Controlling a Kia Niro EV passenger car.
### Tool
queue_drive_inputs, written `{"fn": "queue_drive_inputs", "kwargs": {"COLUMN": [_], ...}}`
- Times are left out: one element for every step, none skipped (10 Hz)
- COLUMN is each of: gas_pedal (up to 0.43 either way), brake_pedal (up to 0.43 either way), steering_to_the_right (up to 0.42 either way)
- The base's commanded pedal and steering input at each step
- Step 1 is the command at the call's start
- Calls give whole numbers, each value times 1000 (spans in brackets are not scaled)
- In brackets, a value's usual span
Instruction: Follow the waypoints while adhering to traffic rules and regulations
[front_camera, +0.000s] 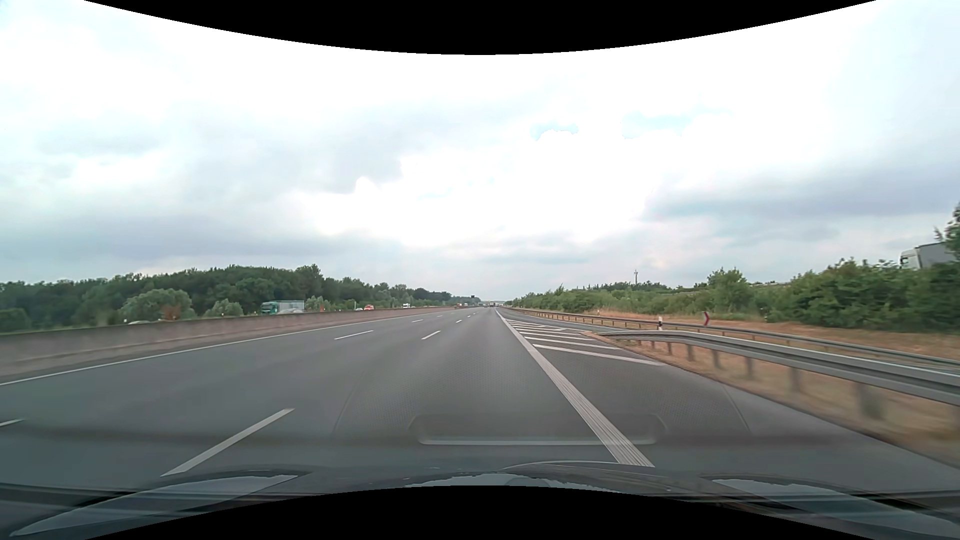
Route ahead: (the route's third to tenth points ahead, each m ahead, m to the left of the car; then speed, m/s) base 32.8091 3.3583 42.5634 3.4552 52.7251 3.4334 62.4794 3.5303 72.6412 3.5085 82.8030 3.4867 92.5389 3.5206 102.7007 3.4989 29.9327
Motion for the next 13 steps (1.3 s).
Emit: {"fn": "queue_drive_inputs", "kwargs": {"gas_pedal": [248, 248, 248, 248, 248, 248, 248, 248, 248, 248, 248, 248, 248], "brake_pedal": [0, 0, 0, 0, 0, 0, 0, 0, 0, 0, 0, 0, 0], "steering_to_the_right": [-1, -1, -2, -3, -3, -3, -3, -3, -3, -3, -3, -3, -3]}}
